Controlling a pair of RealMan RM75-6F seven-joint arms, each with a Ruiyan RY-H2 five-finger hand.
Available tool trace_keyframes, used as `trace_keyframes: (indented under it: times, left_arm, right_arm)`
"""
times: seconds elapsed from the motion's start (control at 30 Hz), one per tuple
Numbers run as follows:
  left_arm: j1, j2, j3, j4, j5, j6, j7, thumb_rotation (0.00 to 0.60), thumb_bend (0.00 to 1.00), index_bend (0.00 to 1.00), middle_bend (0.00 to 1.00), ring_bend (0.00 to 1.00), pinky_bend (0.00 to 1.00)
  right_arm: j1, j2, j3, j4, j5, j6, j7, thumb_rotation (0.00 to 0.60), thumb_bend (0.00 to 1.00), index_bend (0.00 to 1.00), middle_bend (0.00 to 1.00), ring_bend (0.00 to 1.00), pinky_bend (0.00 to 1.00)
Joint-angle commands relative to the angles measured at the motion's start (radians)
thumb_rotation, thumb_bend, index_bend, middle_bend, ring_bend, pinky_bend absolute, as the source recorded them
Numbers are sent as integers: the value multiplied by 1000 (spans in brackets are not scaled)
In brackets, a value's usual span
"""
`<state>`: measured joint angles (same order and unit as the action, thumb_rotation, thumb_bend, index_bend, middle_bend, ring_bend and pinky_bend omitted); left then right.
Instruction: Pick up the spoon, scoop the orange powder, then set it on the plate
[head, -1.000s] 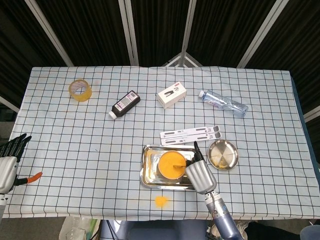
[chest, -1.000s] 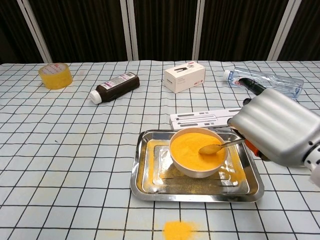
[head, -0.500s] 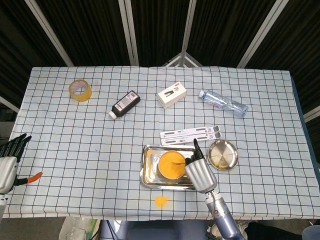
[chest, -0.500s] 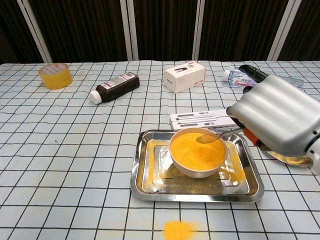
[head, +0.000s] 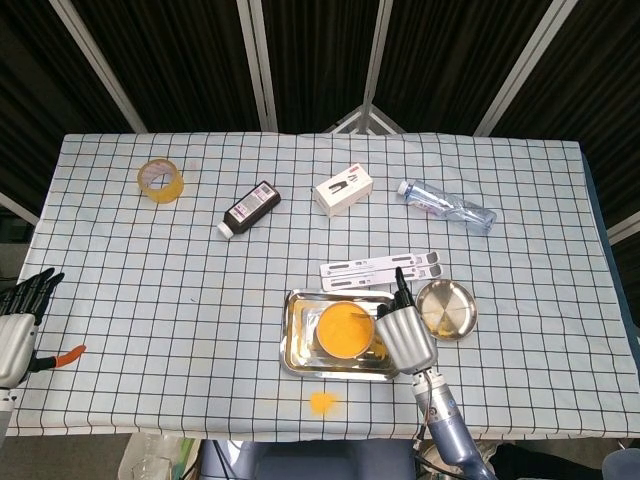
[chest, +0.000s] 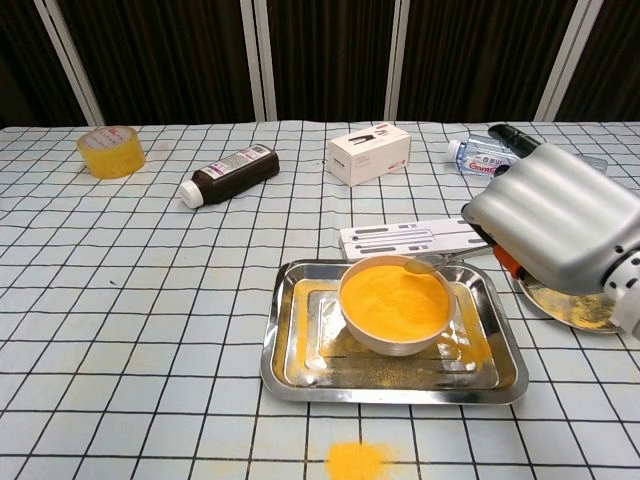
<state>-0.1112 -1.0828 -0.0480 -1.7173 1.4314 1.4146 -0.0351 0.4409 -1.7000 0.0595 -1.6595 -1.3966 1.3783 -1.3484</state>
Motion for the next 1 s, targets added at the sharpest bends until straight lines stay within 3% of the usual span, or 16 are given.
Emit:
trace_keyframes:
  times: [0.03, 0.63, 1.0]
  left_arm:
    - [0, 0, 0, 0, 0, 0, 0, 600, 0, 0, 0, 0, 0]
    - [0, -1, 3, -2, 3, 0, 3, 600, 0, 0, 0, 0, 0]
    - [-1, -1, 2, -1, 0, -2, 2, 600, 0, 0, 0, 0, 0]
  right_arm:
    - [-4, -7, -6, 13, 4, -4, 4, 600, 667, 879, 801, 409, 0]
    - [-22, -34, -71, -40, -66, -2, 26, 600, 667, 879, 801, 420, 0]
    - [-15, -23, 7, -16, -37, 8, 20, 600, 667, 879, 801, 420, 0]
